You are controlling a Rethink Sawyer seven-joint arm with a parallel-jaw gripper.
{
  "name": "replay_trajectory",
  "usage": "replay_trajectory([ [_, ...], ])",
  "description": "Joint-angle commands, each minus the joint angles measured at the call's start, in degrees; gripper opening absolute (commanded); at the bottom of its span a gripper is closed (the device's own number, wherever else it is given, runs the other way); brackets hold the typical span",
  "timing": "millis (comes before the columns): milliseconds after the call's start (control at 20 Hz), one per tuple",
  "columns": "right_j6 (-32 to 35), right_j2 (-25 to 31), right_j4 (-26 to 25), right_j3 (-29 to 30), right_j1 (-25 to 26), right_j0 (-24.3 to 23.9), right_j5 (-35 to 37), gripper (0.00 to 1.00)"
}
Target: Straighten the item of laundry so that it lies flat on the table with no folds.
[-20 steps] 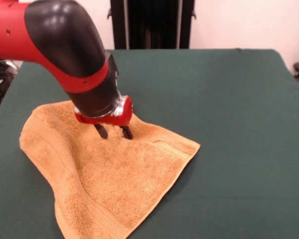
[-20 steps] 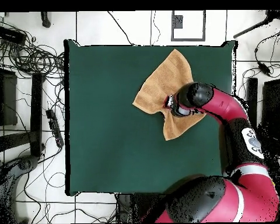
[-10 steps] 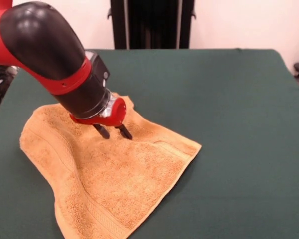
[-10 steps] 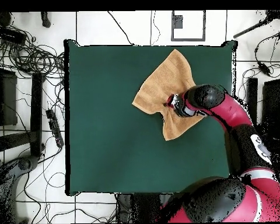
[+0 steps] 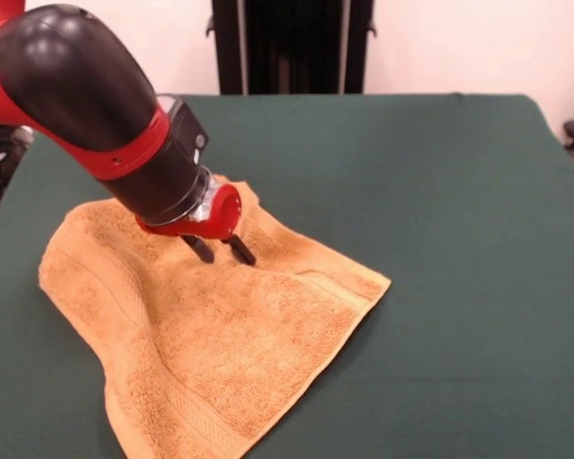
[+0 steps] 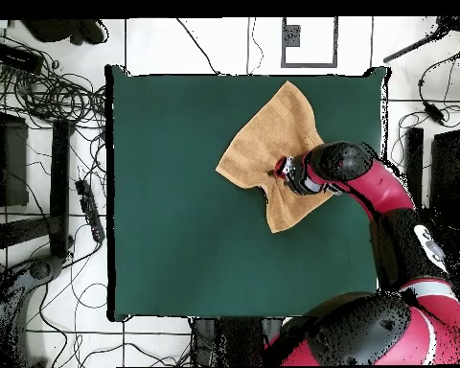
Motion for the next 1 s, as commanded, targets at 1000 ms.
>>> replay_trajectory([
  [1000, 5.1, 13.89, 17.21, 21.31, -3.85, -0.42, 1.38, 1.0],
])
